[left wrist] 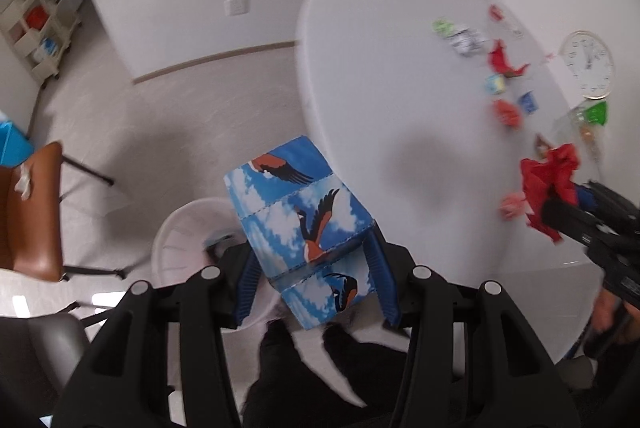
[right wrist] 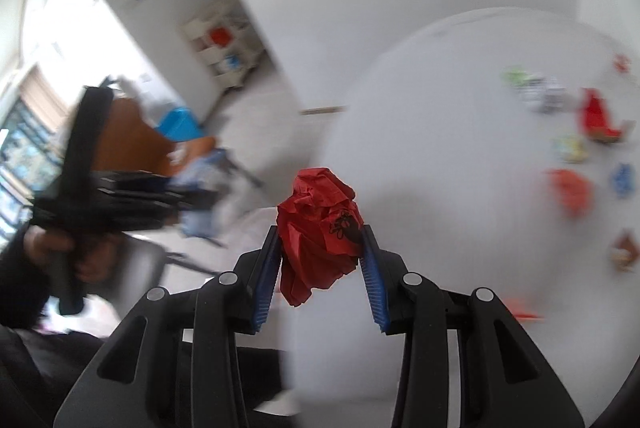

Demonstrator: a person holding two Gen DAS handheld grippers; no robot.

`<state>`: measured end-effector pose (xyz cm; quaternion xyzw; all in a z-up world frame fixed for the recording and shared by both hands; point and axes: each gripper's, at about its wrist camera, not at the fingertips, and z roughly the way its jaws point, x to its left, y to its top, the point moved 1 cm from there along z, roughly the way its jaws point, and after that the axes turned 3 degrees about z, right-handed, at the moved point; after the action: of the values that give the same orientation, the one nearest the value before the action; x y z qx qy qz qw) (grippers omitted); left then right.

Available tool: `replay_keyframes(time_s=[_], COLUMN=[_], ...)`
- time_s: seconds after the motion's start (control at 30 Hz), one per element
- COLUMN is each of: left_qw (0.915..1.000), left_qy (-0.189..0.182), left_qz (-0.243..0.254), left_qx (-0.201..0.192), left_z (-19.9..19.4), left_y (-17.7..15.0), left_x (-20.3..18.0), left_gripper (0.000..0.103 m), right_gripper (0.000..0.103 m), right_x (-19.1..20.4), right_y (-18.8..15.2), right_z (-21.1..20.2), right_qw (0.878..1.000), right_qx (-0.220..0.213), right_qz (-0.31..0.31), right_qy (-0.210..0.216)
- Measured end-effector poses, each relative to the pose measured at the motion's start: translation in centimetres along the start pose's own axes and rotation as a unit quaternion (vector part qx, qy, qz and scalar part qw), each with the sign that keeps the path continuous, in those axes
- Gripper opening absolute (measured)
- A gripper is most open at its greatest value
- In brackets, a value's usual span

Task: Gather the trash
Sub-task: 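Carry box and red paper to the white bin and release both grippers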

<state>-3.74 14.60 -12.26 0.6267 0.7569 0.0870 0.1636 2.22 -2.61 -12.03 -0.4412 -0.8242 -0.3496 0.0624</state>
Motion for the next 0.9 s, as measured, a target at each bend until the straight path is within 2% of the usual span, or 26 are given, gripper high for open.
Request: replay_keyframes(time_s=[0.1,0.2,0.3,0.33,0.43,0.5,0.6,0.67,0.73,0.9], left_qw=[0.9996,0.9974,0.9950,0.9941,0.9826,0.9764,0.9735,0.9734,0.9736,0.9758], left_qy=[0.002,-0.005,0.014,0.023,0.012,0.000,-0.010,-0.003,0.009,0.059], left_qz=[-0.023,-0.054,-0.073,-0.078,-0.126,-0.160,-0.192,-0.202,-0.213,-0.204], left_qx=[0.018,0.048,0.067,0.071,0.136,0.145,0.123,0.107,0.081,0.054], left_z=[2.1,6.1,10.6,11.8,16.9,17.8,16.5,14.7,12.1,7.3], left_y=[-1.5,-3.0,-4.4,-4.9,-6.6,-7.1,-7.2,-7.3,-7.2,-7.3], left_x=[3.9,7.7,10.3,11.0,13.9,14.9,16.5,16.9,17.6,19.2], left_gripper=[0.047,0.050,0.081,0.085,0.085,0.085,0.086,0.091,0.094,0.095], right_gripper=[0.040,0.040,0.040,0.040,0.040,0.040,0.040,0.040,0.041,0.042], right_x=[3.8,6.1,7.6,7.9,8.4,8.7,8.7,9.0,9.5,10.6], right_y=[0.8,1.5,1.9,2.1,2.4,2.6,2.4,2.0,1.7,1.0], right_z=[3.1,5.8,8.0,8.6,10.3,11.1,11.5,11.8,12.2,14.8], right_qw=[0.999,0.998,0.996,0.995,0.993,0.993,0.993,0.993,0.993,0.991], right_qx=[0.023,0.052,0.082,0.089,0.109,0.115,0.119,0.119,0.119,0.133], right_qz=[-0.012,-0.026,-0.036,-0.037,-0.035,-0.025,-0.011,-0.008,-0.007,-0.019], right_qy=[0.023,0.032,0.023,0.019,0.002,-0.006,-0.015,-0.016,-0.016,-0.011])
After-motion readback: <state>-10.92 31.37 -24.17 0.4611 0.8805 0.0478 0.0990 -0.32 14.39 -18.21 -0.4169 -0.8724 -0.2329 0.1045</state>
